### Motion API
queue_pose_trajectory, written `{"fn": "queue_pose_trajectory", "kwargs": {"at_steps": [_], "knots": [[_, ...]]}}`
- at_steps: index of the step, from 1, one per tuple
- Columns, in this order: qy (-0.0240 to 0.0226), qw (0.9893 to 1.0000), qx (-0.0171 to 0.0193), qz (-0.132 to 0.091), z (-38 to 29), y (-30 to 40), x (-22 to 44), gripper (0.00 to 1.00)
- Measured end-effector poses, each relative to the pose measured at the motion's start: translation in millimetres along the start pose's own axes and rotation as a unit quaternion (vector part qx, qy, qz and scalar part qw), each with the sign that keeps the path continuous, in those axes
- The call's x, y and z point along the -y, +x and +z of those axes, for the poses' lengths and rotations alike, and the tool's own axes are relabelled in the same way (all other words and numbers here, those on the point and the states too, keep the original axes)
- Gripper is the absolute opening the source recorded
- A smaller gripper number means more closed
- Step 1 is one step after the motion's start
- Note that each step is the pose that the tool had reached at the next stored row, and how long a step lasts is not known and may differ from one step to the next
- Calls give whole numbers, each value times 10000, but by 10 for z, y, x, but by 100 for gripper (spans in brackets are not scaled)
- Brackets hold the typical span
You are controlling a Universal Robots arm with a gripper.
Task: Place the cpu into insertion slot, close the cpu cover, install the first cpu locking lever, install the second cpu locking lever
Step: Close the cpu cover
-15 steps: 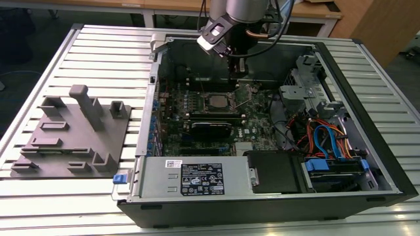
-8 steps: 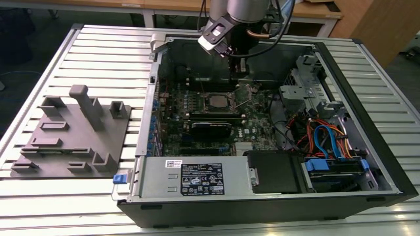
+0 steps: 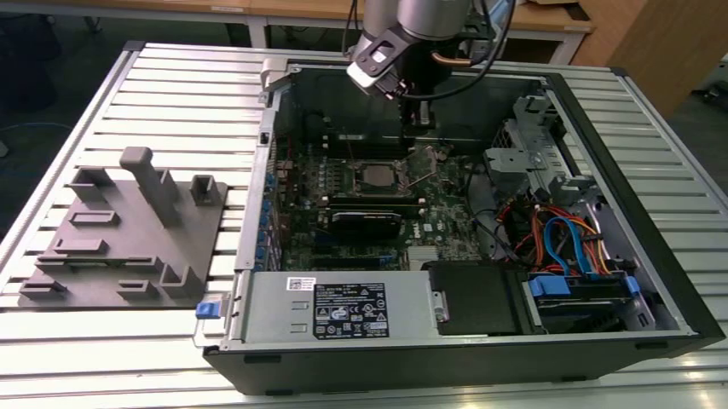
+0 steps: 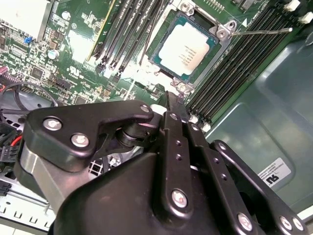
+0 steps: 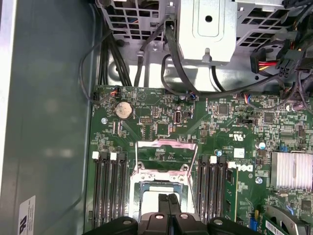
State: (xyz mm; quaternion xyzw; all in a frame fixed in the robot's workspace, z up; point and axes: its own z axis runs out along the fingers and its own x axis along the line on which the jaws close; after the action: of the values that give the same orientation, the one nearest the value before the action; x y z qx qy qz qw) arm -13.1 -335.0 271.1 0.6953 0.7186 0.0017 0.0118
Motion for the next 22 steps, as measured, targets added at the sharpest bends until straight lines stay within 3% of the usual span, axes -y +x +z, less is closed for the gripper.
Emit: {"fn": "queue_pose_trajectory", "kwargs": {"at_steps": [17,22], "knots": [[0,10000,0,0,1,-1,-24,10],[1,10000,0,0,4,-2,-81,10]]}}
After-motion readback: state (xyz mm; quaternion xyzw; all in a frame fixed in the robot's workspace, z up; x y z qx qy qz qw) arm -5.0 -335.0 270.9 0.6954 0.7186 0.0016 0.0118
